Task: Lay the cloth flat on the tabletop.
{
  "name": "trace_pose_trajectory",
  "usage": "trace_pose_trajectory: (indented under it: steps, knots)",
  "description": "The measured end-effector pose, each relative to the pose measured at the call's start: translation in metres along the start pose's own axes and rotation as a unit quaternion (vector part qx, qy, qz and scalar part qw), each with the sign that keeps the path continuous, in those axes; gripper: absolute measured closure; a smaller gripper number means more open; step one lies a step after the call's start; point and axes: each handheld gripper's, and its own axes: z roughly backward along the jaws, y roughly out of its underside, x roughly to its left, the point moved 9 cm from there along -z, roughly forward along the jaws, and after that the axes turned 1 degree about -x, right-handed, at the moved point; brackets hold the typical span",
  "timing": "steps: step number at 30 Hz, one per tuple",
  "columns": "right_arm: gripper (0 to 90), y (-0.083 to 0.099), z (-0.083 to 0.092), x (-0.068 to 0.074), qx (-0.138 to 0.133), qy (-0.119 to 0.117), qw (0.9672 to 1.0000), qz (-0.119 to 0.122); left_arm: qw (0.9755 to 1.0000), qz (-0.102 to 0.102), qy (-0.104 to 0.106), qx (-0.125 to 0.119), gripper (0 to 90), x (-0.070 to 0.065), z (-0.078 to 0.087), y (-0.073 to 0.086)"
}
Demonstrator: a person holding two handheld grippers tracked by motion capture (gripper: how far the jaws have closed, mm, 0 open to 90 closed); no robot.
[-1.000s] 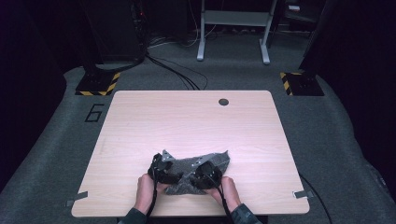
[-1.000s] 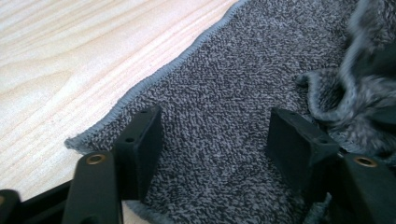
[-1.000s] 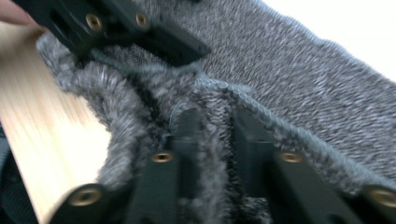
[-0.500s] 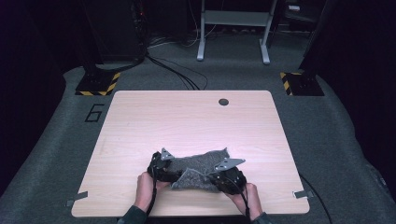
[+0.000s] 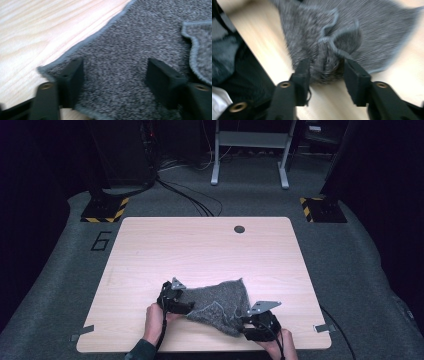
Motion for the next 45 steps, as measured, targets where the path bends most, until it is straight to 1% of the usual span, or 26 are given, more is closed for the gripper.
trace_pose_trajectory:
  steps: [5,6,7,8,9,11,12,13,14,15,16,18,20,21,25,26,31,32,33,36,37,38,40,41,42,45]
  knots:
    - [46.2,-0.025,0.02,-0.027,-0.037,0.021,0.999,-0.013,0.9996,0.015,-0.007,-0.023,24.7,0.008,0.012,-0.006]
    - [45.9,-0.028,0.021,-0.033,-0.041,0.025,0.9987,-0.02,0.9995,0.017,-0.008,-0.023,24.7,0.01,0.015,-0.008]
    - [43.0,-0.038,0.018,-0.048,-0.046,0.037,0.9979,-0.025,0.9996,0.014,-0.011,-0.022,24.3,0.012,0.016,-0.008]
    - [41.8,-0.042,0.014,-0.056,-0.049,0.042,0.9976,-0.027,0.9995,0.017,-0.011,-0.022,24.3,0.013,0.017,-0.009]
    - [41.8,-0.042,0.014,-0.056,-0.049,0.042,0.9976,-0.027,0.9997,0.015,-0.012,-0.019,24.3,0.014,0.017,-0.009]
    - [39.4,-0.047,0.002,-0.07,-0.045,0.046,0.9974,-0.034,0.9996,0.02,-0.01,-0.015,23.5,0.016,0.015,-0.008]
    - [36.0,-0.051,-0.016,-0.083,-0.035,0.055,0.9971,-0.039,0.9995,0.024,-0.014,-0.014,20.8,0.018,0.011,-0.007]
    - [36.0,-0.051,-0.016,-0.083,-0.035,0.055,0.9971,-0.039,0.9995,0.024,-0.014,-0.014,19.8,0.018,0.011,-0.007]
    - [34.8,-0.053,-0.036,-0.095,-0.022,0.069,0.9965,-0.042,0.9991,0.032,-0.021,-0.019,18.2,0.02,0.009,-0.008]
    - [34.7,-0.054,-0.046,-0.102,-0.015,0.079,0.996,-0.039,0.999,0.034,-0.025,-0.018,17.4,0.022,0.008,-0.008]
    - [34.7,-0.054,-0.046,-0.102,-0.015,0.079,0.996,-0.039,0.999,0.034,-0.025,-0.018,17.5,0.022,0.008,-0.008]
    - [36.3,-0.057,-0.07,-0.118,0.01,0.096,0.9941,-0.051,0.9978,0.05,-0.038,-0.02,18.5,0.031,0.007,-0.01]
    - [36.9,-0.058,-0.076,-0.122,0.012,0.096,0.9939,-0.052,0.9978,0.051,-0.04,-0.015,18.9,0.037,0.007,-0.008]
    - [37.1,-0.059,-0.082,-0.126,0.024,0.105,0.9931,-0.048,0.9976,0.054,-0.042,-0.014,19.6,0.039,0.006,-0.008]
    - [40.7,-0.057,-0.09,-0.13,0.037,0.11,0.9921,-0.049,0.9974,0.058,-0.043,-0.002,24.3,0.044,0.002,-0.005]
    - [44.4,-0.054,-0.092,-0.131,0.044,0.109,0.9919,-0.048,0.9972,0.06,-0.046,0.0,27.0,0.044,0.001,-0.005]
    - [53.4,-0.053,-0.09,-0.13,0.039,0.109,0.9924,-0.041,0.9971,0.057,-0.049,-0.003,32.6,0.042,-0.001,-0.004]
    - [64.6,-0.053,-0.09,-0.127,0.039,0.106,0.9928,-0.039,0.9971,0.058,-0.049,-0.004,38.7,0.042,-0.001,-0.004]
    - [64.6,-0.053,-0.09,-0.127,0.039,0.106,0.9928,-0.039,0.9972,0.055,-0.051,-0.004,38.7,0.043,-0.001,-0.004]
    - [77.3,-0.051,-0.089,-0.125,0.031,0.099,0.9939,-0.037,0.997,0.052,-0.058,-0.005,49.2,0.043,0.0,-0.004]
    - [81.1,-0.051,-0.088,-0.124,0.028,0.096,0.9941,-0.043,0.9971,0.047,-0.059,-0.007,52.5,0.043,0.001,-0.004]
    - [87.3,-0.049,-0.088,-0.125,0.024,0.081,0.9945,-0.062,0.9973,0.044,-0.059,-0.008,63.5,0.043,0.0,-0.005]
    - [87.9,-0.049,-0.088,-0.124,0.022,0.078,0.9944,-0.069,0.9973,0.042,-0.059,-0.013,74.0,0.043,0.0,-0.005]
    - [88.4,-0.048,-0.087,-0.125,0.018,0.074,0.9944,-0.073,0.9973,0.044,-0.057,-0.016,74.0,0.044,0.0,-0.004]
    - [89.1,-0.047,-0.087,-0.125,0.015,0.075,0.9936,-0.083,0.9969,0.06,-0.046,-0.023,84.7,0.041,0.001,-0.003]
    - [89.3,-0.048,-0.087,-0.124,0.013,0.08,0.9926,-0.091,0.9973,0.048,-0.05,-0.024,87.6,0.041,0.001,-0.002]
